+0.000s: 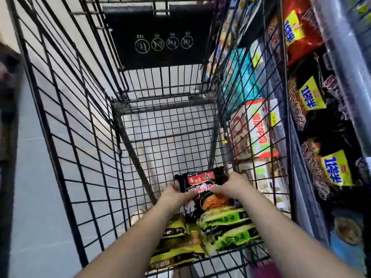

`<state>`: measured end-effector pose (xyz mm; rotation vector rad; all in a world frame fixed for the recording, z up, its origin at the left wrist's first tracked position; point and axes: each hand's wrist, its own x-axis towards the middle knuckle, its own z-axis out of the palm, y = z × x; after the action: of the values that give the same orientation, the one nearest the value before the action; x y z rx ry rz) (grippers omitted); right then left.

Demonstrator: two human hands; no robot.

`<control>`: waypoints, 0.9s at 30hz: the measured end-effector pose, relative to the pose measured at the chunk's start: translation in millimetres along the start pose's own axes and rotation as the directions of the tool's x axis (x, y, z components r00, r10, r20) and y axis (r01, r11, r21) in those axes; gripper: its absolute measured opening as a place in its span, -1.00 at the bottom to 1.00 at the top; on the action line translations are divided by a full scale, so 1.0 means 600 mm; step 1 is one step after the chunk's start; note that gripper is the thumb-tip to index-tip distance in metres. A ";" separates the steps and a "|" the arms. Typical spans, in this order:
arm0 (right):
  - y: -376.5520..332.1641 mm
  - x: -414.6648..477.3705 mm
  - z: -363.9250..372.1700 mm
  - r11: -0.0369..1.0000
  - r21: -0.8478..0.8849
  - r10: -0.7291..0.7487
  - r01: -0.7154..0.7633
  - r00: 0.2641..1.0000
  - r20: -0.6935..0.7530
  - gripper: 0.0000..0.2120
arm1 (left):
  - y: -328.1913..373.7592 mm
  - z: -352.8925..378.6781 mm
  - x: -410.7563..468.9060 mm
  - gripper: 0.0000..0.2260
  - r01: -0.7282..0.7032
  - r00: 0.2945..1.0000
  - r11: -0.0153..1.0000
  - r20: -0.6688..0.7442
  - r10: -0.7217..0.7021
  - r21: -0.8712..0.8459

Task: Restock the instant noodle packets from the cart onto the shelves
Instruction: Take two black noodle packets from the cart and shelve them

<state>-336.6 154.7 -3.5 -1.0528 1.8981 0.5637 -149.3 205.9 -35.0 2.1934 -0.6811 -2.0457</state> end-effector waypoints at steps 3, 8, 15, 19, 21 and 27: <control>0.003 -0.001 0.001 0.999 0.043 -0.016 0.016 1.000 -0.010 -0.40 | -0.002 0.000 -0.001 -0.38 -0.027 1.000 1.000 -0.006 0.027 -0.015; 0.005 -0.006 0.009 0.988 0.150 -0.031 0.040 0.998 -0.061 -0.40 | 0.006 0.000 -0.005 -0.60 -0.075 0.997 0.987 0.024 0.080 -0.142; 0.015 -0.013 0.003 0.962 0.255 -0.079 0.096 0.994 -0.076 -0.27 | 0.021 -0.028 -0.015 -0.65 -0.151 0.982 0.929 0.057 0.180 -0.337; 0.025 -0.007 0.007 0.957 0.284 -0.055 0.065 0.998 -0.042 -0.25 | 0.045 -0.064 -0.023 -0.75 -0.243 0.966 0.897 -0.008 0.259 -0.370; 0.026 -0.001 0.006 0.962 0.267 -0.045 0.054 0.998 -0.038 -0.22 | 0.062 -0.082 -0.032 -0.76 -0.310 0.948 0.866 -0.061 0.311 -0.392; 0.001 0.012 -0.008 0.997 0.071 -0.034 0.029 0.997 0.068 -0.04 | 0.106 -0.129 -0.071 -0.68 -0.429 0.900 0.781 -0.147 0.410 -0.453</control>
<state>-341.1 148.6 -7.4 -1.0044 1.8248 0.5056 -92.9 144.9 35.3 1.6222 -0.5259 -1.7024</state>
